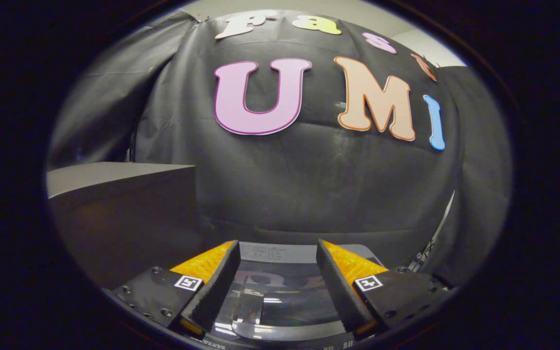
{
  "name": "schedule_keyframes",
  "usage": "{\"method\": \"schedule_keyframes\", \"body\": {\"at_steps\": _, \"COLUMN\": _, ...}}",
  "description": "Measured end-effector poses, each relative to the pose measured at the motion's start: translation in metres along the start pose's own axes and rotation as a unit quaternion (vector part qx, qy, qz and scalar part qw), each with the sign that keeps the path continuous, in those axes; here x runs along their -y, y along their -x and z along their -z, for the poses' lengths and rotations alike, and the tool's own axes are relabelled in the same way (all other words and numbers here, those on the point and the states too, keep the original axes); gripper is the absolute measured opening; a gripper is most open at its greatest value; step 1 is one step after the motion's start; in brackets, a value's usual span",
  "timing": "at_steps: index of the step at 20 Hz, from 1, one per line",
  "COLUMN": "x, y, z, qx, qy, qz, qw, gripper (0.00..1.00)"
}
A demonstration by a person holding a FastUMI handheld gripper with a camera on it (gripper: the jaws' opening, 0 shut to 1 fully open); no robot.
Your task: Put the clothes into the washing machine and then close the washing machine lid.
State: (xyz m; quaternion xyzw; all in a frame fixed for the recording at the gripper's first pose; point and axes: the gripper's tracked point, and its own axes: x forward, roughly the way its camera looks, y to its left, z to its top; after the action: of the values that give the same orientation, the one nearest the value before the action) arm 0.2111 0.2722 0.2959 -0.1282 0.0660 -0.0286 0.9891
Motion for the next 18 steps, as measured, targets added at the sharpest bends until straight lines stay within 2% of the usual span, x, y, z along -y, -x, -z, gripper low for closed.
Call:
{"method": "schedule_keyframes", "body": {"at_steps": 3, "x": 0.009, "y": 0.018, "z": -0.009, "qx": 0.008, "qy": -0.008, "qz": 0.016, "qw": 1.0, "gripper": 0.98}}
{"method": "schedule_keyframes", "body": {"at_steps": 8, "x": 0.025, "y": 0.052, "z": -0.025, "qx": 0.028, "qy": -0.011, "qz": 0.019, "qw": 0.999, "gripper": 0.98}}
{"method": "schedule_keyframes", "body": {"at_steps": 18, "x": 0.035, "y": 0.106, "z": -0.024, "qx": 0.041, "qy": 0.006, "qz": 0.002, "qw": 0.999, "gripper": 0.98}}
